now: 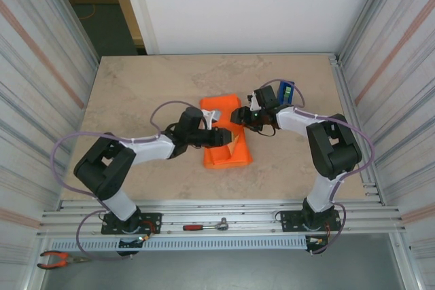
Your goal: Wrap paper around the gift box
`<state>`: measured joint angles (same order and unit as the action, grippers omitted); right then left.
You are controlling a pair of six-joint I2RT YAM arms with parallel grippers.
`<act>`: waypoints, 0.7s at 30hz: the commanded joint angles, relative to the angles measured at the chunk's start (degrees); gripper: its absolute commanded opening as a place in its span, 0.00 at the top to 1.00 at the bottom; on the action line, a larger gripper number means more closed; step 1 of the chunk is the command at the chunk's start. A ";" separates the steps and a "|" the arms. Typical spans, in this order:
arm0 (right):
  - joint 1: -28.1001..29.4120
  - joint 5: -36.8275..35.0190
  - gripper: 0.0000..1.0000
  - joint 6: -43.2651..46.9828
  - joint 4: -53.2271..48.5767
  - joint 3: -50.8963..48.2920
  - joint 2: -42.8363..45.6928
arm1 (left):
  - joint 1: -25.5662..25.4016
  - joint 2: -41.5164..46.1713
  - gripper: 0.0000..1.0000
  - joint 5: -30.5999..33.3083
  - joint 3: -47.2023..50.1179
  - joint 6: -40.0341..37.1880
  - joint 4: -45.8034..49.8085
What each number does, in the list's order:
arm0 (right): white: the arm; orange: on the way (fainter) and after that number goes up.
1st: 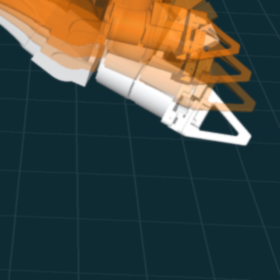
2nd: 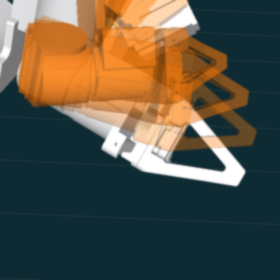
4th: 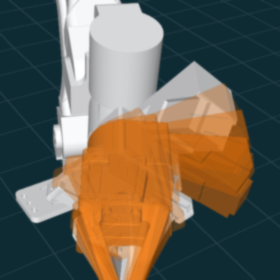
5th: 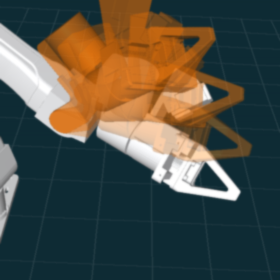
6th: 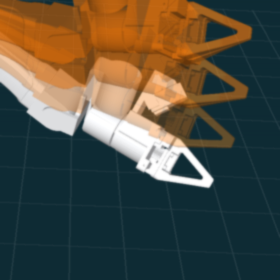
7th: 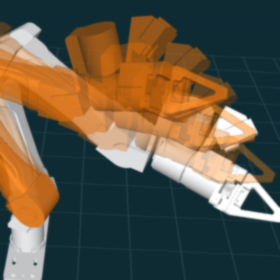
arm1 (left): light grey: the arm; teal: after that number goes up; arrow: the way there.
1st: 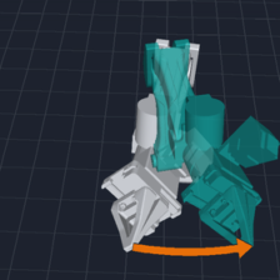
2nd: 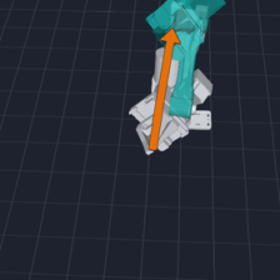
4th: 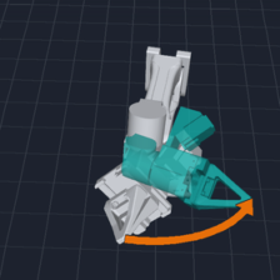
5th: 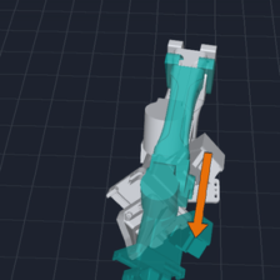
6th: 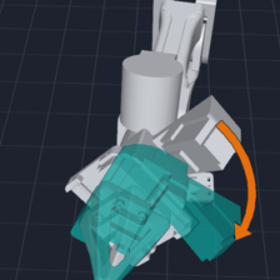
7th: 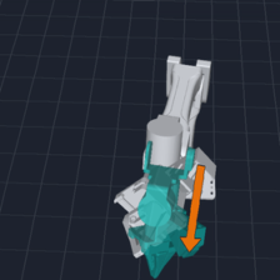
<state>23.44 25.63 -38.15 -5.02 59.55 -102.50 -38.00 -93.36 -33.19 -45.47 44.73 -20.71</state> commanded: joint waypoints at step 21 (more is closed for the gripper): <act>2.42 -1.03 0.56 -4.56 2.56 -6.38 1.22 | 21.91 0.14 0.37 -6.37 -1.21 -9.05 10.03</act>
<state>23.94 26.13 -41.50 2.07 55.05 -101.08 -15.38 -92.44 -37.71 -47.20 37.19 -8.38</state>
